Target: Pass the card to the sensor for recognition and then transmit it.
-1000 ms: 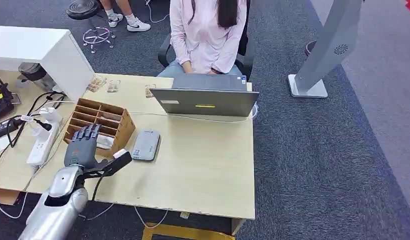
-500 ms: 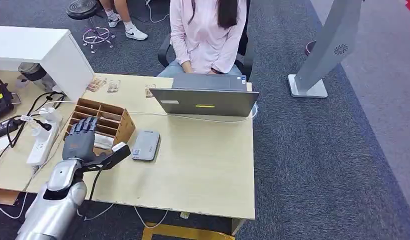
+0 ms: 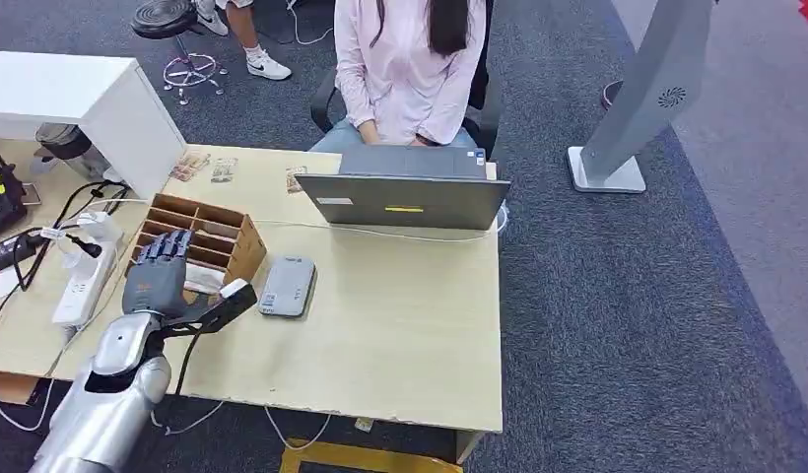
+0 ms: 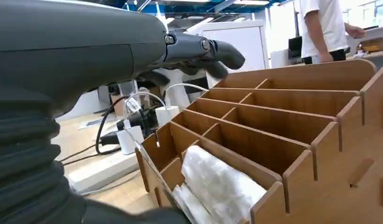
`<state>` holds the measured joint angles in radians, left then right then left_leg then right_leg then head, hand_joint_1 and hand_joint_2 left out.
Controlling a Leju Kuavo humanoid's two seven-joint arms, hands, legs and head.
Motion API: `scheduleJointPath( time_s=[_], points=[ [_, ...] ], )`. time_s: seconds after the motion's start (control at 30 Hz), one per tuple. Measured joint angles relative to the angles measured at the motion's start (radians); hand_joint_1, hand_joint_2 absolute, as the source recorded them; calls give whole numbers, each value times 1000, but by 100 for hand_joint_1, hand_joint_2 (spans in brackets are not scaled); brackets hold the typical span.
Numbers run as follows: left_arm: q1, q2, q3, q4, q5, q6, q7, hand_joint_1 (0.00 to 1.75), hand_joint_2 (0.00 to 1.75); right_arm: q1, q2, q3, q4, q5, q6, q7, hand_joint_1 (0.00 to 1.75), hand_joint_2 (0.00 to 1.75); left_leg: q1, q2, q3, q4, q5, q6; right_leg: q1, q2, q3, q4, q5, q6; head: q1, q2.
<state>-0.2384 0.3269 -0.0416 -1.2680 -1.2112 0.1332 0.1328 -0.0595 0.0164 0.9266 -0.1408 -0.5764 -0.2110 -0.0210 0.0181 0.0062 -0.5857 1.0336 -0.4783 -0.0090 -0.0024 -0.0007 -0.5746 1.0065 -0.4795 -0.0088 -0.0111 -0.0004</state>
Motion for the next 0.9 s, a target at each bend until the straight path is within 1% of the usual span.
scheduleJointPath(
  time_s=[0.1, 0.47, 0.9],
  points=[
    [0, 0, 0, 3, 11, -6, -10, 175, 175, 0, 0, 0, 0, -2, 0, 0, 0, 175, 0, 0, 0, 0, 0, 0, 0, 0, 0, 0, 0, 0, 0, 0],
    [-8, 3, 0, 19, 40, -34, -18, 175, 175, -2, -1, 2, 0, -10, -2, 4, 0, 175, 0, 0, 0, 0, 0, 0, 0, 0, 0, 0, 0, 0, 0, 0],
    [-16, 3, 0, 38, 52, -36, -21, 175, 175, -3, -1, 9, 0, -13, -5, 6, 0, 175, 0, 0, 0, 0, 0, 0, 0, 0, 0, 0, 0, 0, 0, 0]
  ],
)
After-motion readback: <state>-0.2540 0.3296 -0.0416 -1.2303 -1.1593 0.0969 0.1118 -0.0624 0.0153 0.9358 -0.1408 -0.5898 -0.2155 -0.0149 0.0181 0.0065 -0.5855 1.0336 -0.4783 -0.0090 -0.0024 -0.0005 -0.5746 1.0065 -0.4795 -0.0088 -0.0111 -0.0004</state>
